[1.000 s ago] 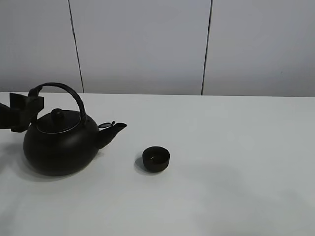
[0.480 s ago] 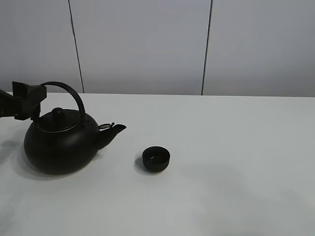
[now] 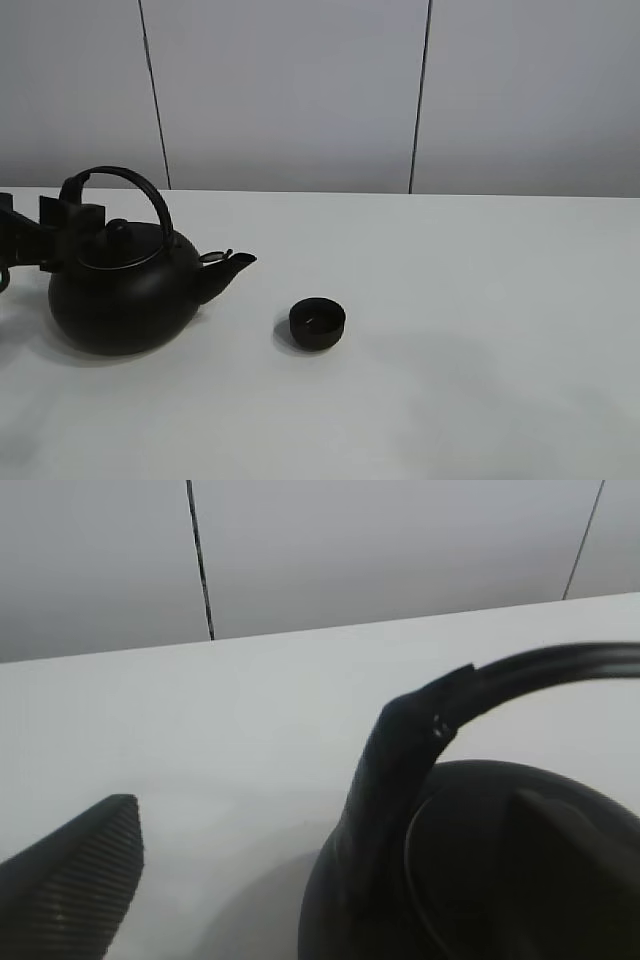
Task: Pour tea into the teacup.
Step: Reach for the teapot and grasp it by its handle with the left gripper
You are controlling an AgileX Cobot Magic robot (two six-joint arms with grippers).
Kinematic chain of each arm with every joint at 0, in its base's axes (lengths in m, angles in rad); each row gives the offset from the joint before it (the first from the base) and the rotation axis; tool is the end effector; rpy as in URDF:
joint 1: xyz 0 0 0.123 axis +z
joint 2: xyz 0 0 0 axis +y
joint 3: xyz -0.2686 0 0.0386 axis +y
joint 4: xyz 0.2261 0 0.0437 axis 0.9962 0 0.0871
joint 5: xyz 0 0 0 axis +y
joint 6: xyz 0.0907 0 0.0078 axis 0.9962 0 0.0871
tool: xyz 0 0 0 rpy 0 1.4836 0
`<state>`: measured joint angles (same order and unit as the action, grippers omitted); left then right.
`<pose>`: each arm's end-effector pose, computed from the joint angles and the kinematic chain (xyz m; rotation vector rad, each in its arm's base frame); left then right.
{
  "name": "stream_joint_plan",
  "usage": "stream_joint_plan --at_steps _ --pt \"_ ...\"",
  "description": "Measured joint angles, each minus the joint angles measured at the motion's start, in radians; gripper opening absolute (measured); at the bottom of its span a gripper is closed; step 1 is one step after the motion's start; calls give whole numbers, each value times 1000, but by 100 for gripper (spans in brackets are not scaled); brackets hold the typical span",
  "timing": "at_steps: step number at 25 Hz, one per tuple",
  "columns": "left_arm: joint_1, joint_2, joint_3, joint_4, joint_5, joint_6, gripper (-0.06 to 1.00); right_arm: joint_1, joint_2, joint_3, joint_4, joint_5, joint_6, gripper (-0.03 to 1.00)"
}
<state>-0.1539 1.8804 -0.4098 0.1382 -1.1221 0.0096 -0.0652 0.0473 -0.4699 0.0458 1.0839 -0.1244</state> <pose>0.2669 -0.0528 0.1227 0.2918 1.8139 -0.1732 -0.0016 0.0038 0.2574 -0.0641 2.1435 -0.0548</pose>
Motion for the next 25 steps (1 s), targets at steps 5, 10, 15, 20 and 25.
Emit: stream_joint_plan --at_steps 5,10,15,20,25 --pt "0 17 -19 0 -10 0 69 0 0 0 0 0 0 62" --pt "0 17 -64 0 -13 -1 69 0 0 0 0 0 0 62" --pt "0 35 -105 0 -1 -1 69 0 0 0 0 0 0 62" --pt "1 88 -118 7 -11 -1 68 0 0 0 0 0 0 62" --pt "1 90 -118 27 -14 -2 35 0 0 0 0 0 0 62"
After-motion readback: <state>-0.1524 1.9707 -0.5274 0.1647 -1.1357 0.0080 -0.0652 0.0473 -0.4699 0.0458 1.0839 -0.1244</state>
